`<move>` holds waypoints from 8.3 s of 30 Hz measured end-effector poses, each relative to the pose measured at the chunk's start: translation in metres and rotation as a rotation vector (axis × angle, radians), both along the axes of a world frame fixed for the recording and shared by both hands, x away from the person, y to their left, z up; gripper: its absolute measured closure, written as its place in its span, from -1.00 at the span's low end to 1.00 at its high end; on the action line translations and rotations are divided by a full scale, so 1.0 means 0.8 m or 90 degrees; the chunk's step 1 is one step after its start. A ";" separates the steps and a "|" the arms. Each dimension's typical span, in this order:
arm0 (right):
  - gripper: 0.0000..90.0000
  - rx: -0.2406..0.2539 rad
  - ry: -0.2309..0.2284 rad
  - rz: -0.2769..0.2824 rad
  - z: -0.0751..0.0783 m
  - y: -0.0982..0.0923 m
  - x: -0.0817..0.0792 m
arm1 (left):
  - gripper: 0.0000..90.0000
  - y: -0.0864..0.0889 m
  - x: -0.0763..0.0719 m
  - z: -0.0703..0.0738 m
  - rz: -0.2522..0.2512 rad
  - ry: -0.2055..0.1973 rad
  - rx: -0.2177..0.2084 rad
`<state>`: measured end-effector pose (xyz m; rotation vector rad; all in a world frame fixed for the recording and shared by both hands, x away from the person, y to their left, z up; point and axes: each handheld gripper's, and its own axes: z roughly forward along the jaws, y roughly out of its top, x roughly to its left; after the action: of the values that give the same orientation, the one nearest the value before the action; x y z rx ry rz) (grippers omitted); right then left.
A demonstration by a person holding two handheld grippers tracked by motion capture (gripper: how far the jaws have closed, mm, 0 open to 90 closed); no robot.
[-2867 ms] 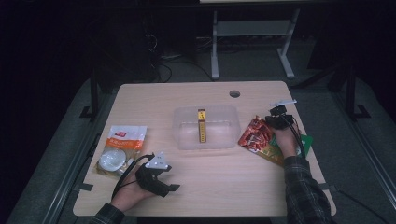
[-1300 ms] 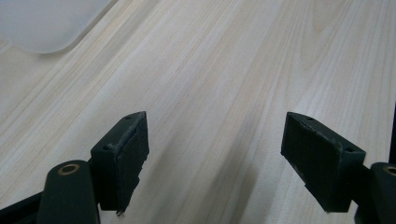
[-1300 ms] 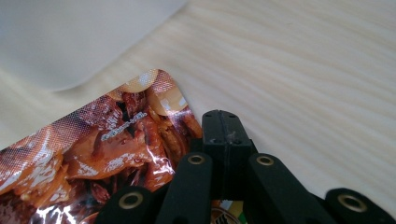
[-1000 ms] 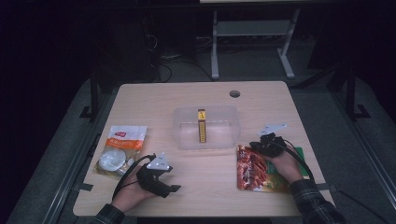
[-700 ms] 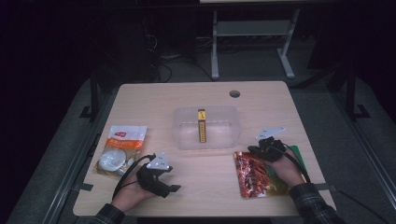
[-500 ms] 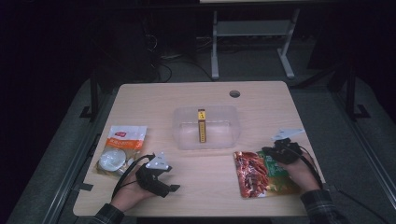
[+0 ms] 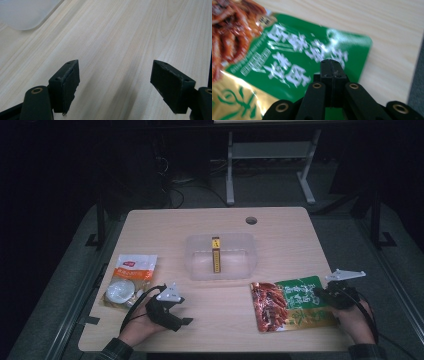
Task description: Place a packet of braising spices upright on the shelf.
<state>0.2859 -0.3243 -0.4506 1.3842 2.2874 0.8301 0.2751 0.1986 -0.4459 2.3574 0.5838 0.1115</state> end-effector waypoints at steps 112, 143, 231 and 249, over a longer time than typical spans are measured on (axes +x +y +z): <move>-0.19 0.116 -0.032 0.266 0.014 0.185 0.007 | 0.77 -0.071 0.002 -0.014 -0.015 -0.001 0.035; -0.47 0.201 -0.020 0.343 0.023 0.192 -0.002 | 1.00 0.002 0.020 0.032 0.102 -0.017 -0.113; 0.99 0.305 -0.077 0.434 0.114 0.200 0.008 | -0.30 0.020 0.007 0.018 0.086 -0.048 -0.087; 0.99 0.271 -0.116 0.366 0.145 0.144 0.012 | -0.36 0.017 0.010 0.009 0.075 -0.047 -0.074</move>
<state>0.2952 -0.2092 -0.3347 0.7243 2.4771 1.6219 0.2832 0.2124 -0.4386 2.1975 0.6752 0.2116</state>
